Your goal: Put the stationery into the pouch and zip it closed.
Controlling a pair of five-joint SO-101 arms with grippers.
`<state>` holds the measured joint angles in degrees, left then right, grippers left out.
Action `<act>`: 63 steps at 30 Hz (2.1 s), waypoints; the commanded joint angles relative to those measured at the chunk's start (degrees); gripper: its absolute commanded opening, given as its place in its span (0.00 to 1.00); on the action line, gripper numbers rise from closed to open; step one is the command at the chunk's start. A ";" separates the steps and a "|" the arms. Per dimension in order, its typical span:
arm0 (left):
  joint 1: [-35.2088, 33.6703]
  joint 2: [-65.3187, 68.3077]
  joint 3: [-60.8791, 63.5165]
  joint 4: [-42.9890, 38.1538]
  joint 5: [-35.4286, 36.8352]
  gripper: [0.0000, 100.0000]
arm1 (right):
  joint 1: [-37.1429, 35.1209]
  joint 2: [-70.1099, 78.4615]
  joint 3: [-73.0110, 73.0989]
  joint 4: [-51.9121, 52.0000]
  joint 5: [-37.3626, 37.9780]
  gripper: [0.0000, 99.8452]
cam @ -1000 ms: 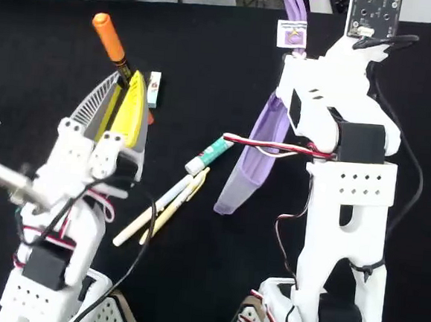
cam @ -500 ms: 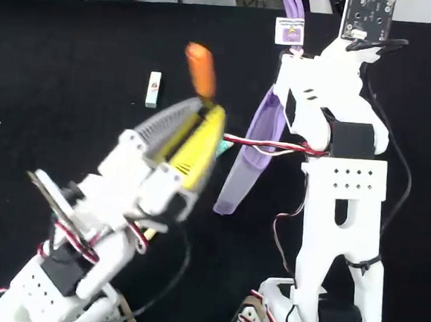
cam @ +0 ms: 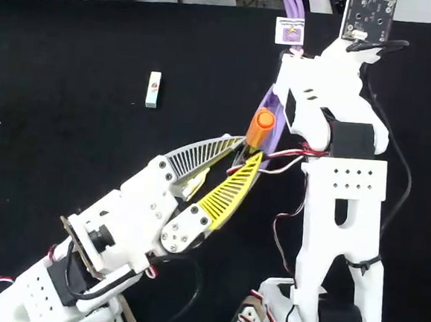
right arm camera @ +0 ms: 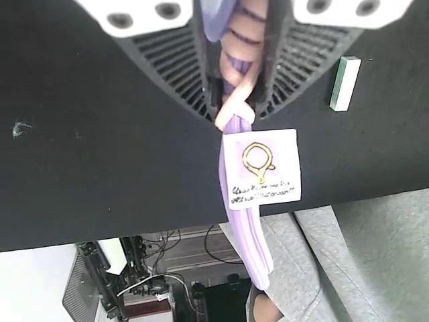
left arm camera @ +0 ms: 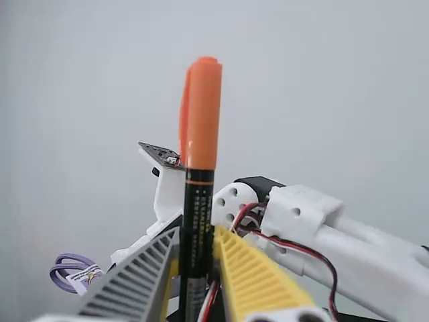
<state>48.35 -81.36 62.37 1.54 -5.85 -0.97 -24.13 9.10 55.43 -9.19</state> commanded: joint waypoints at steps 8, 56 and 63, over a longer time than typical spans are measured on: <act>-9.98 2.55 5.67 -16.97 14.07 0.03 | 2.90 -1.98 -8.13 8.09 1.32 0.01; 0.22 26.64 -6.81 -22.68 5.89 0.03 | 4.57 4.70 -10.33 7.65 2.55 0.01; -0.66 32.35 -3.38 -32.26 5.36 0.03 | 5.54 4.70 -10.42 7.65 2.55 0.01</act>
<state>48.09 -48.48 58.86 -27.91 0.04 3.60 -19.47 1.27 63.34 -7.34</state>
